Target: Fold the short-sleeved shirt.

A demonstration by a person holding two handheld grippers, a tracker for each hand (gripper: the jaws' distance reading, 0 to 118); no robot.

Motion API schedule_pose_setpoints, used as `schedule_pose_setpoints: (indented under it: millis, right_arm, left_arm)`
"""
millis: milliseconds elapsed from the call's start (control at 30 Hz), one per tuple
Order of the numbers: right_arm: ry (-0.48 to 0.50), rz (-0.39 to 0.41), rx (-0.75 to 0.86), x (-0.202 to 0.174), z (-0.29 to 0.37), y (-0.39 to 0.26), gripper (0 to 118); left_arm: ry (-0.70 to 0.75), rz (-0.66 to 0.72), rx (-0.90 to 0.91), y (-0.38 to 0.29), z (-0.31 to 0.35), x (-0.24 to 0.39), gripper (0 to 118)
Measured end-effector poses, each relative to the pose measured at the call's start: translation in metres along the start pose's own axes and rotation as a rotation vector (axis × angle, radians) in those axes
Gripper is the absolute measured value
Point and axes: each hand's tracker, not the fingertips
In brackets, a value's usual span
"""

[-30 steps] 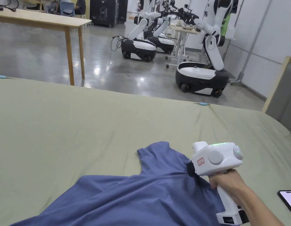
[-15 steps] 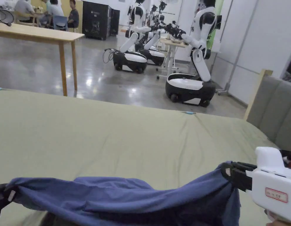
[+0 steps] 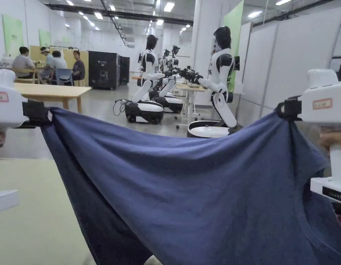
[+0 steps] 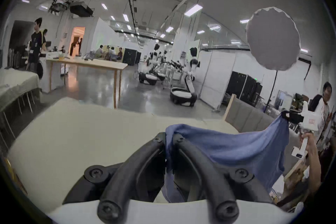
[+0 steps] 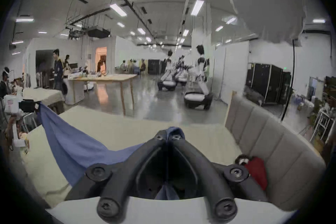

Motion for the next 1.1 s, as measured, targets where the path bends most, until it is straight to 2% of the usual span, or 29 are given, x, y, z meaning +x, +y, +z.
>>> schedule_pose_setpoints:
  millis: [67, 133, 167, 267, 467, 567, 833, 1100]
  right_arm:
    - [-0.019, 0.039, 0.036, 0.0, -0.009, 0.039, 1]
    - [-0.028, 0.043, 0.08, -0.003, -0.012, 0.072, 1]
    - [-0.031, 0.029, 0.112, -0.005, -0.013, 0.087, 1]
    - [0.002, -0.087, 0.142, -0.005, -0.026, 0.121, 1]
    - [-0.022, -0.037, 0.18, -0.013, -0.062, 0.157, 1]
    - [0.0, -0.085, 0.196, -0.019, -0.075, 0.158, 1]
    - [0.031, -0.094, 0.218, -0.033, -0.103, 0.142, 1]
    - [0.051, -0.097, 0.162, -0.035, -0.126, 0.079, 1]
  left_arm:
    - [0.048, -0.035, 0.047, 0.037, -0.003, 0.004, 5]
    - [0.081, -0.054, 0.079, 0.067, -0.009, 0.006, 5]
    - [0.099, -0.065, 0.097, 0.081, -0.012, 0.005, 5]
    - [0.152, -0.068, 0.113, 0.113, -0.019, 0.007, 5]
    - [0.168, -0.106, 0.19, 0.151, -0.022, 0.011, 5]
    - [0.145, -0.08, 0.232, 0.157, -0.025, 0.009, 5]
    - [0.128, -0.098, 0.245, 0.155, -0.045, 0.011, 5]
    - [0.138, -0.104, 0.172, 0.101, -0.076, -0.006, 4]
